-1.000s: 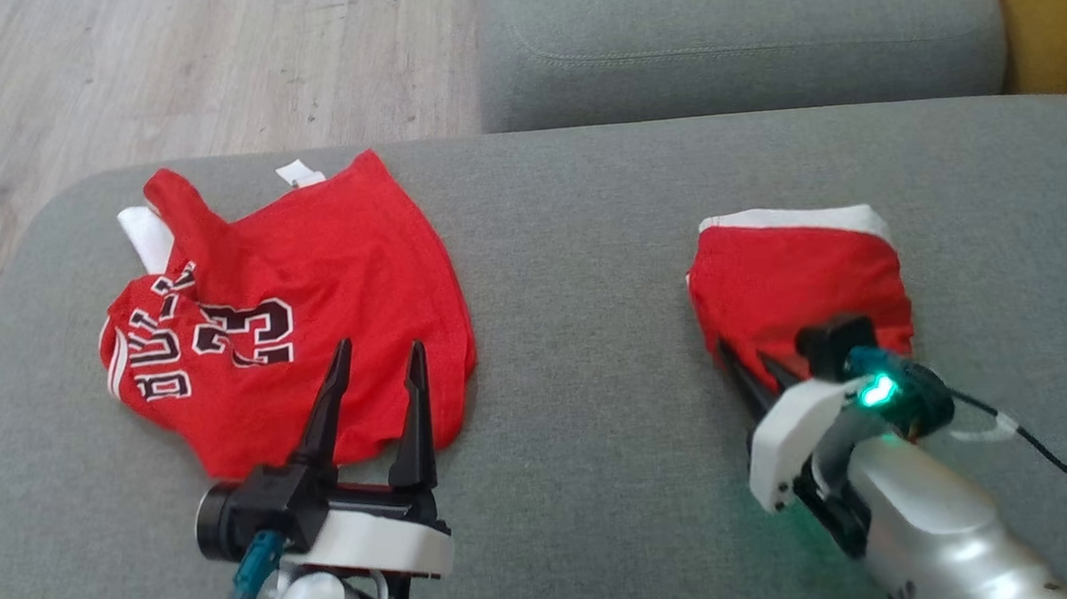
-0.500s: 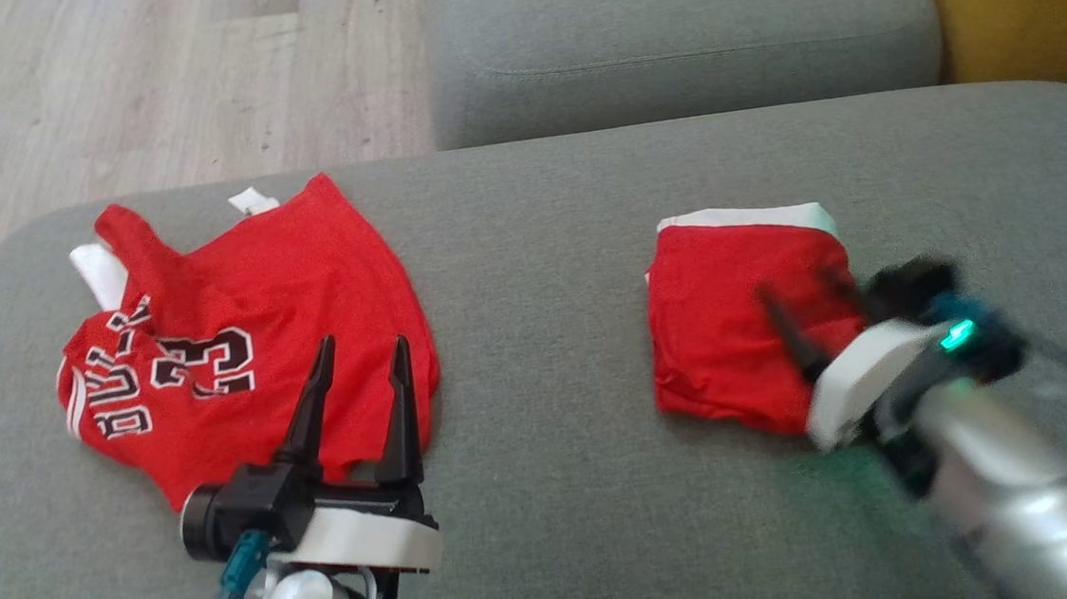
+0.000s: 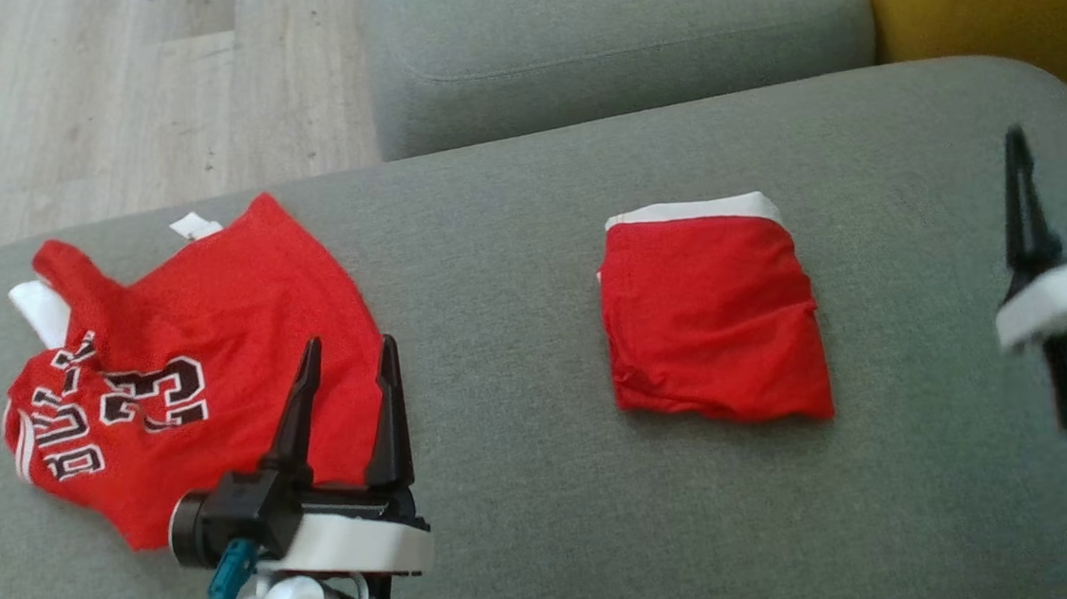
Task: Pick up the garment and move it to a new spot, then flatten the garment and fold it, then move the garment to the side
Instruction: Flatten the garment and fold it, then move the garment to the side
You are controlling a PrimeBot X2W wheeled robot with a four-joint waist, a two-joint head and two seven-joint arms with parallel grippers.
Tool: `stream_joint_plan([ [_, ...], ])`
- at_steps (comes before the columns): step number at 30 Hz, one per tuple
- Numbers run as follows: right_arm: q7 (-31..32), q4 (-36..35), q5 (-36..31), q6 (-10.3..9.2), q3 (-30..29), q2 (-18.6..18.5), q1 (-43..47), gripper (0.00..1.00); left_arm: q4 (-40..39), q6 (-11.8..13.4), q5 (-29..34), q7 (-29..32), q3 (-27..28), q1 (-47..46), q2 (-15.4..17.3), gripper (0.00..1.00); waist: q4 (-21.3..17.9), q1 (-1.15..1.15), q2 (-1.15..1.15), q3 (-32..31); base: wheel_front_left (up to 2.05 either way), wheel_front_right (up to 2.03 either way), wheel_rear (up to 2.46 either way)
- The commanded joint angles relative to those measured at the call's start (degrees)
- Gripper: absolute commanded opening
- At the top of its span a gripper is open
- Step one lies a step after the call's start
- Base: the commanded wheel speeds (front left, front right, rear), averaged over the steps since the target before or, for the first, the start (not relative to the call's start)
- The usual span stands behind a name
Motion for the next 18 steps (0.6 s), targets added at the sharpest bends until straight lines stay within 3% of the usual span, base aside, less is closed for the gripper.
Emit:
stream_joint_plan([
  [1,-0.5,-4.4,-2.2,0.21,-1.7,2.5,3.0,1.00,-2.1,0.1,-0.1,-0.3,2.1,-1.3,0.2,1.00,-0.5,0.00,0.00,0.4,0.00,0.00,0.00],
  [8,-0.5,-13.7,-10.2,0.21,-9.3,10.9,11.5,1.00,-1.8,0.0,-0.3,-0.3,2.0,-1.1,0.2,1.00,-1.1,0.00,0.00,1.3,0.00,0.00,0.00],
  [18,1.3,-14.9,-12.8,0.21,-8.0,12.9,10.8,1.00,-1.3,-0.4,-0.3,-0.3,0.8,-2.7,0.2,1.00,1.3,0.00,0.00,3.2,0.00,0.00,0.00],
])
